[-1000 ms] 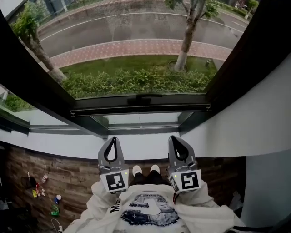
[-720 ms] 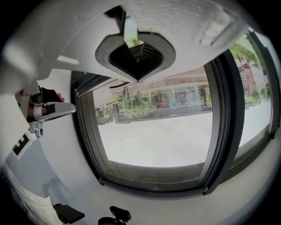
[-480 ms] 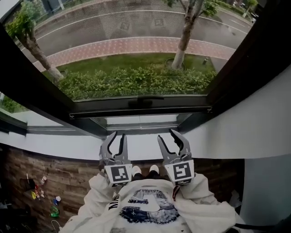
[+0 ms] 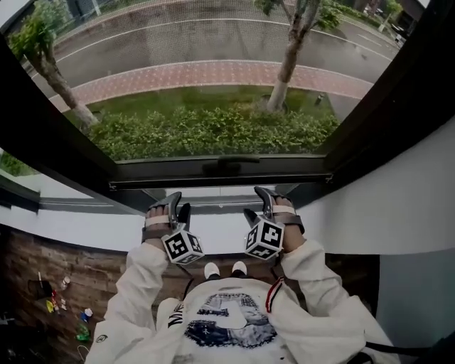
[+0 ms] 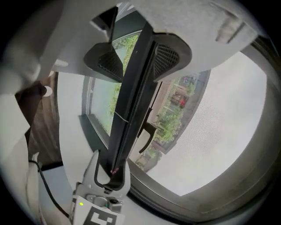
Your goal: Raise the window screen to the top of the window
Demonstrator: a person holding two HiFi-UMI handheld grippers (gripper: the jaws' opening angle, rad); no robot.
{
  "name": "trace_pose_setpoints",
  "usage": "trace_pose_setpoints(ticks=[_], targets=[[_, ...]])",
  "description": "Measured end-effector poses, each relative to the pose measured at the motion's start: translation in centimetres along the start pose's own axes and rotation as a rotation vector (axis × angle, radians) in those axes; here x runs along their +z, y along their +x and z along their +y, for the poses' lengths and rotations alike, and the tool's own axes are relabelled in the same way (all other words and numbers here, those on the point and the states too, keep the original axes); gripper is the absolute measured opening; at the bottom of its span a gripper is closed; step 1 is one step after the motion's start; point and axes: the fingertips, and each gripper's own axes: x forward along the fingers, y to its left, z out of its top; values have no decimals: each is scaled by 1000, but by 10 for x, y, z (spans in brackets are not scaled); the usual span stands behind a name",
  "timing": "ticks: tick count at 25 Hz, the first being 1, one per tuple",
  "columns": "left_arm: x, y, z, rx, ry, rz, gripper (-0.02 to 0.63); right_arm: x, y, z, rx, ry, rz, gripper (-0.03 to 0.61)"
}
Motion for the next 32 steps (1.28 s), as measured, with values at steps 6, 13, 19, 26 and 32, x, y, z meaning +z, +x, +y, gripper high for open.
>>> trace_pose_setpoints(ticks=[6, 13, 19, 26, 32], targets=[[-20, 27, 10, -27, 36, 53, 221, -6, 23, -6, 5, -32, 63, 313], [-34, 48, 2, -61, 64, 103, 219, -16, 45, -4, 33, -38, 125, 302], [-34, 56, 2, -27, 94, 111, 219, -25, 52, -7, -32, -97, 164, 278], [-38, 60, -3, -22, 156, 144, 219, -29, 56, -11, -76, -177, 215, 223], [-41, 57, -1, -26, 151, 154, 219, -26, 54, -10, -29, -127, 200, 190]])
